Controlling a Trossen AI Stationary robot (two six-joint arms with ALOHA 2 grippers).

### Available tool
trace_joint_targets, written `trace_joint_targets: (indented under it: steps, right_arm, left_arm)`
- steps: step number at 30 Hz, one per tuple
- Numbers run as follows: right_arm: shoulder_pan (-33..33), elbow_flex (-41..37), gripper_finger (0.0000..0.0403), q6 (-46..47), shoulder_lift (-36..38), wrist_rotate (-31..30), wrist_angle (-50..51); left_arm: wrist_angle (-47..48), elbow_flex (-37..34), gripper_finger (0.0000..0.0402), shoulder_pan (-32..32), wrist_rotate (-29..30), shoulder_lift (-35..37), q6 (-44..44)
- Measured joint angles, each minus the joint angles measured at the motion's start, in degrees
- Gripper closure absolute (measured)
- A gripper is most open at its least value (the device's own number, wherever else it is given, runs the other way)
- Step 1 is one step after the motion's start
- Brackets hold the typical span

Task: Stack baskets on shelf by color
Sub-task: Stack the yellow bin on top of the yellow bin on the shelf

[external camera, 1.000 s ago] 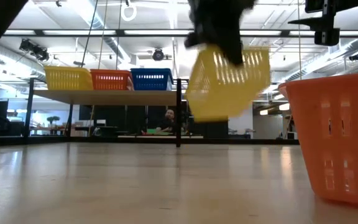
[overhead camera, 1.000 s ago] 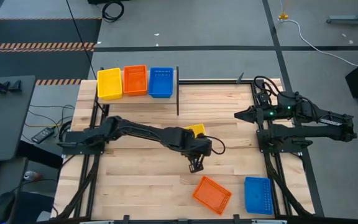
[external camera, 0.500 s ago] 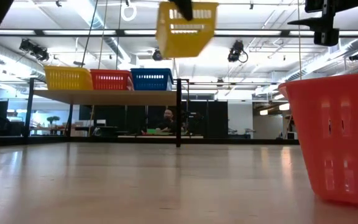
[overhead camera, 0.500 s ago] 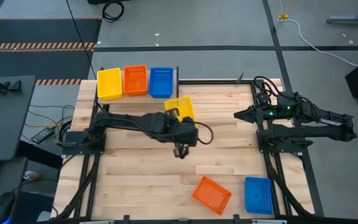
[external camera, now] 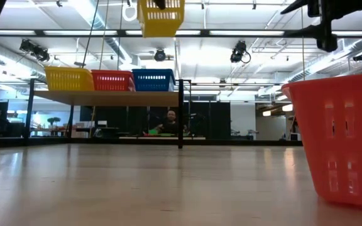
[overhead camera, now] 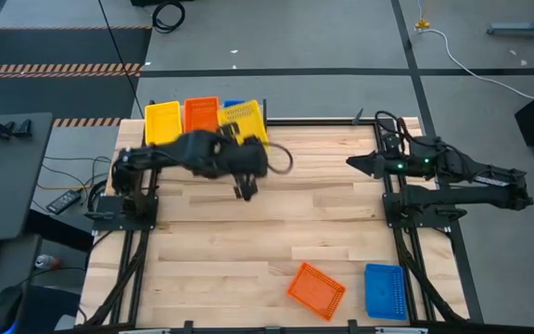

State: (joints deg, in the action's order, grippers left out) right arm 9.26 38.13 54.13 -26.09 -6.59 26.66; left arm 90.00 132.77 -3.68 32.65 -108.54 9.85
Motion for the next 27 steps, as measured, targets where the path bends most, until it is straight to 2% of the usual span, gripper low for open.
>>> trace_joint_targets:
  steps: [4, 10, 15, 21, 27]
  right_arm:
    - [0.0, 0.0, 0.0160, -0.5, -2.2, -1.3, -1.7]
    - [0.3, 0.0, 0.0160, -2.8, -5.0, -1.3, -3.8]
    - [1.3, 0.0, 0.0160, -3.4, -6.8, -1.5, -4.0]
    - [2.8, 0.0, 0.0160, -3.4, -7.3, -1.5, -4.2]
    - [4.6, 0.0, 0.0160, -5.0, -7.4, -2.8, -3.8]
  left_arm:
    - [0.0, -0.1, 0.0394, 4.2, -0.8, 3.8, -3.7]
    - [0.1, -0.1, 0.0394, 11.5, -6.8, 7.9, -9.8]
    - [-0.1, -1.2, 0.0394, 16.0, -9.4, 11.1, -13.8]
    - [0.0, -15.2, 0.0394, 21.3, -11.8, 19.6, -15.1]
    - [0.0, -26.9, 0.0394, 23.8, -11.9, 28.2, -15.6]
